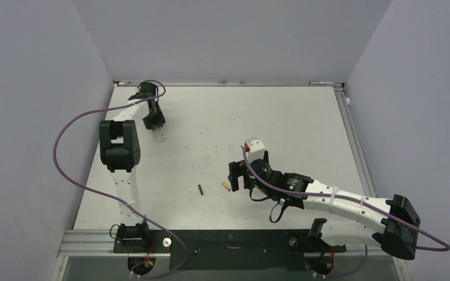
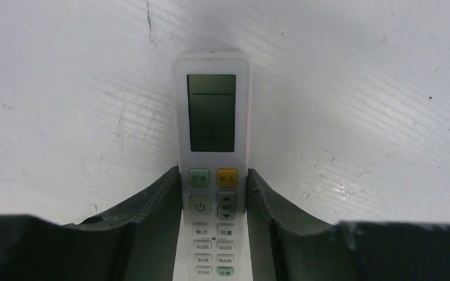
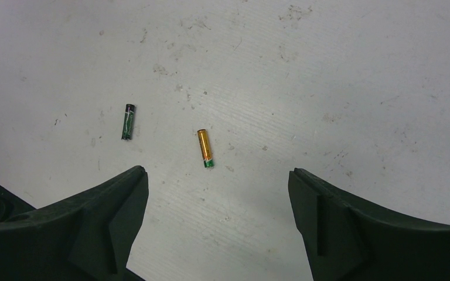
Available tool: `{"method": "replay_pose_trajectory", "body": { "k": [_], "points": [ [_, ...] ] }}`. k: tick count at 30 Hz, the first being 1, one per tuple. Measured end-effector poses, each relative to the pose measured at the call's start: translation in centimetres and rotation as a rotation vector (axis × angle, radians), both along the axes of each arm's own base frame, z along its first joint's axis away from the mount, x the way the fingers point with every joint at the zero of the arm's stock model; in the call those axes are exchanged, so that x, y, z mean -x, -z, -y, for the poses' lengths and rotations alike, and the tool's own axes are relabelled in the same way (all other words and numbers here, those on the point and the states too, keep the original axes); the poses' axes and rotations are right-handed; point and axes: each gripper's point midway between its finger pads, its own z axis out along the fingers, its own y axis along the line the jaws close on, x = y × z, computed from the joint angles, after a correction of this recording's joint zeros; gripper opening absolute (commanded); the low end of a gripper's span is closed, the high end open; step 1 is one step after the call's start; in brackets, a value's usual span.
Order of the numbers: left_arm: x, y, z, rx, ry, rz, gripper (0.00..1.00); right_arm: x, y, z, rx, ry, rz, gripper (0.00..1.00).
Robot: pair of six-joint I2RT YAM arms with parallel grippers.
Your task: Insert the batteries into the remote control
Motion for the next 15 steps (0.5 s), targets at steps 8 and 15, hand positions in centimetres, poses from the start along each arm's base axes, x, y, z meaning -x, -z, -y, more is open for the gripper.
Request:
{"method": "replay_pose_trajectory", "body": {
  "k": [8, 15],
  "points": [
    [3.6, -0.4, 2.4, 0.172, -0.044, 0.008, 0.00, 0.3, -0.1, -0.3, -0.012, -0.004, -0.008, 0.87],
    [7.2, -2.4, 4.9, 0.328, -0.084, 0.034, 0.00, 0.3, -1.1, -0.9, -0.040, -0.013, -0.003, 0.86]
  ]
}}
